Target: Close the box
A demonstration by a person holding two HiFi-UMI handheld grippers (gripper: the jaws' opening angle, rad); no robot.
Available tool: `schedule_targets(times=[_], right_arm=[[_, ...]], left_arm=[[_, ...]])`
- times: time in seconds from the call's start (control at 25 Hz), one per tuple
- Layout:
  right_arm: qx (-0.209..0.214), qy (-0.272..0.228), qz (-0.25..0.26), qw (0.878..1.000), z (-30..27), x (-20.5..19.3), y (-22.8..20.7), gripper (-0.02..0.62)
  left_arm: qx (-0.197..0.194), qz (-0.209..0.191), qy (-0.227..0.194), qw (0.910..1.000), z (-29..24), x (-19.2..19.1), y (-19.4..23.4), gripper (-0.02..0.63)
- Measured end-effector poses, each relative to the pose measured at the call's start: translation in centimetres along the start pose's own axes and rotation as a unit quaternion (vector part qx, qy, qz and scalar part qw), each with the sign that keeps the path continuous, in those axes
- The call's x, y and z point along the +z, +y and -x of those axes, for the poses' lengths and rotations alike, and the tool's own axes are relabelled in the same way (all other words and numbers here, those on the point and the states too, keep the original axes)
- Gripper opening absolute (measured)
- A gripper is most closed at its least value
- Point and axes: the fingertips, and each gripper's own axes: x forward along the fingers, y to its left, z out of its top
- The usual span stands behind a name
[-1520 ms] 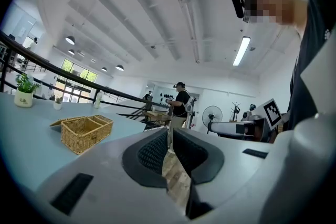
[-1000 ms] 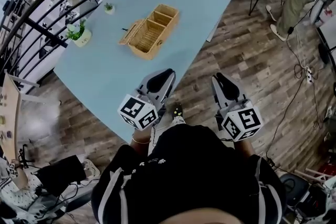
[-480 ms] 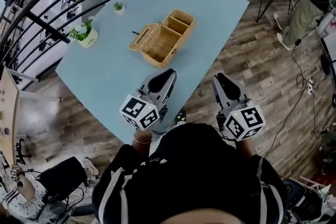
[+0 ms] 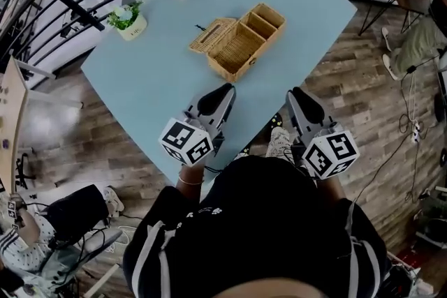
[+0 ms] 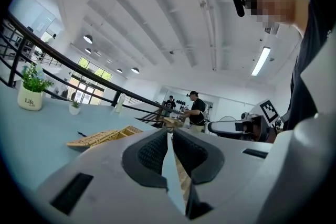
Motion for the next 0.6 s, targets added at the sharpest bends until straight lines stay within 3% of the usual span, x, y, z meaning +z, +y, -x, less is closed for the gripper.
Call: schedule_targets(times=[0.2,0.32,0.6], right_arm=[[0.043,0.010,0.016,0.999,-3.4,1.2,-1.1,0.063],[0.093,0.022,0.027,0.995,-6.5,1.9,-1.7,0.063],[0.212,0.058,0.039,0.975,-14.4,4.2,-4.6,0.064]], left_arm=[[0.054,0.001,-0.011,0.9985,0.0,0.4,1.9,0.025],[0.105,0.003,-0.020,0.9943,0.0,0.8,3.4,0.026],[0.235,0.022,-0.038,0.9711,-2.7,1.8,7.8,0.026]])
